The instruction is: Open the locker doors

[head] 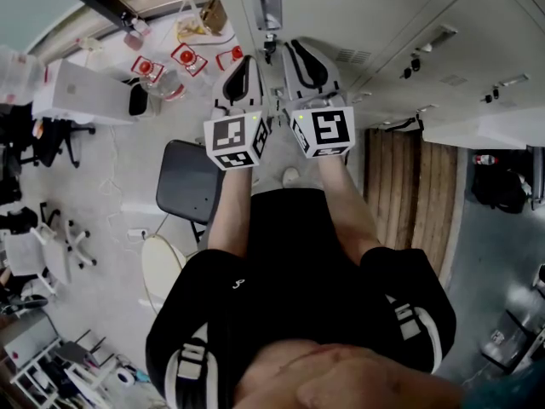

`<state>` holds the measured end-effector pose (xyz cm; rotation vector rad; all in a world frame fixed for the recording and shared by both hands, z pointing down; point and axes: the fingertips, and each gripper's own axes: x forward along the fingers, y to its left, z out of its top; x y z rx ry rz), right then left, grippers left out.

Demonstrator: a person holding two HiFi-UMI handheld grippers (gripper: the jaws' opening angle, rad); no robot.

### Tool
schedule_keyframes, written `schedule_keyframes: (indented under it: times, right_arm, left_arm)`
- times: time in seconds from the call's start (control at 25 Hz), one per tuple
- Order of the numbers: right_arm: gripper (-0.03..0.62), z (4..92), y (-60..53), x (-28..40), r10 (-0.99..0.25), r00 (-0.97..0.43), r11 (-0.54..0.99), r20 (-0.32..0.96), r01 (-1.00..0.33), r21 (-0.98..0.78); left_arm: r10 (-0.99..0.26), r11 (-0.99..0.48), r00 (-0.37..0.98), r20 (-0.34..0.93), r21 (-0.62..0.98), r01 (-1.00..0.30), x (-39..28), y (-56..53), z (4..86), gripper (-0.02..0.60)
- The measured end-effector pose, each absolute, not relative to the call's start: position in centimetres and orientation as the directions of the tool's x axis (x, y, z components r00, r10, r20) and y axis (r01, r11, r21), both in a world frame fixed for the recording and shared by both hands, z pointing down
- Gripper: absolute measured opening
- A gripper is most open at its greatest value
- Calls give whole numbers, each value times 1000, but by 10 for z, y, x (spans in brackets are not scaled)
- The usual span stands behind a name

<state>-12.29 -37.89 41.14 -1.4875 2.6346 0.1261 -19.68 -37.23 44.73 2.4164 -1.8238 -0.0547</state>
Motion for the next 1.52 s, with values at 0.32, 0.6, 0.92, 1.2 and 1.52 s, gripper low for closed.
schedule_keyframes:
  times: [0.32, 0.6, 0.92, 1.2, 1.52]
  right_arm:
    - [54, 414, -379, -129, -838, -530, 532, -129, -847, 21]
    - [54, 415, -380, -128, -842, -525, 528, -124, -849, 14]
    - [54, 418, -376, -142, -816, -568, 569, -108, -822, 26]
    - [55, 403, -373, -156, -786, -611, 601, -95, -791, 109]
    - [117, 381, -379, -172, -781, -622, 613, -63, -781, 117]
  left_arm:
    - [-964, -255, 261, 42, 112, -960, -201, -373, 449, 9]
    - [-956, -286, 292, 41, 118, -951, -197, -371, 448, 9]
    - [-961, -267, 273, 44, 108, -958, -201, -371, 449, 9]
    - [-964, -256, 262, 42, 107, -961, -207, -371, 447, 9]
    - [-970, -241, 243, 24, 50, -969, -214, -374, 433, 9]
